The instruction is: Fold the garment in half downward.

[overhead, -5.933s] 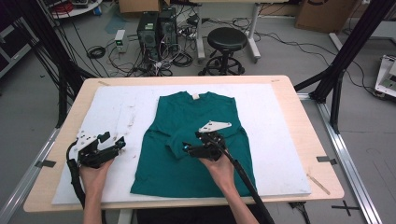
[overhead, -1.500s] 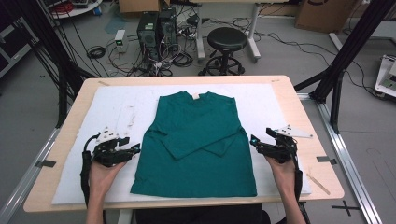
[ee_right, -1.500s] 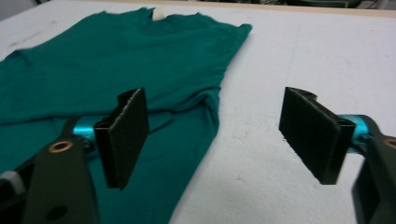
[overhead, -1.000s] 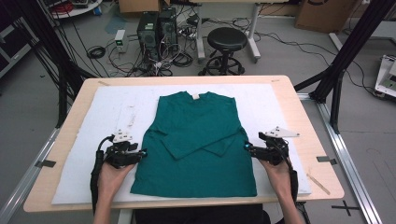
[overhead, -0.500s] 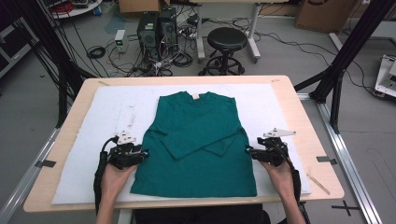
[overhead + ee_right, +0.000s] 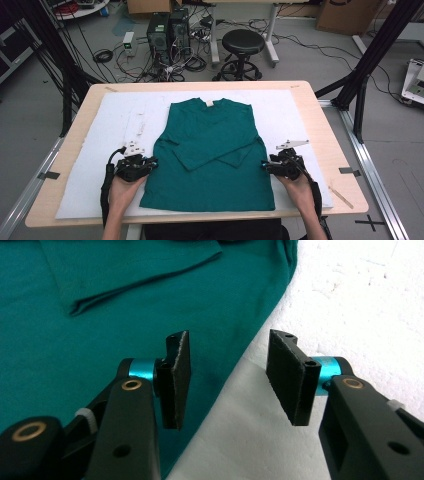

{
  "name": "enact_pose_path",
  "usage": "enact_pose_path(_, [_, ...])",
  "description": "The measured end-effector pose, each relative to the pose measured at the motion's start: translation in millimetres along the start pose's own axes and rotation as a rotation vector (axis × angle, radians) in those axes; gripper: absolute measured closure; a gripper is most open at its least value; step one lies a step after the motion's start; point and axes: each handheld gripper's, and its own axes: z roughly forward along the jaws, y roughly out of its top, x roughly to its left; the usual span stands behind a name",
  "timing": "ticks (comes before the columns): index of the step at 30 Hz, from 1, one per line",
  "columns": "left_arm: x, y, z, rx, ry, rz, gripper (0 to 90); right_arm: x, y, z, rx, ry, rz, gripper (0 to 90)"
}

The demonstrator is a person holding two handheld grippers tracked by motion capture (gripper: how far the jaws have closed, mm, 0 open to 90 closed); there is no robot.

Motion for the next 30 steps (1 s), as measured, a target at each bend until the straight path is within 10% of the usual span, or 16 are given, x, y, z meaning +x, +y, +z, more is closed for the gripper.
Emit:
enact_pose_path(7, [-0.6, -1.8, -0.9, -0.01, -0.006, -0.005, 87.0, 0.9, -4.4, -1.8, -0.015, 0.014, 0.019, 80.0])
enact_pose_path(9, [0.9, -2.2, -1.9, -0.01, -0.021, -0.02, 87.1, -2.2, -5.0, -2.3, -0.004, 0.081, 0.038, 88.6])
enact_pose_path(30, [-11.6, -13.9, -22.6, -0.016, -0.086, 0.029, 87.4, -5.6, -21.7, -18.1, -0.011, 0.159, 0.032, 90.0])
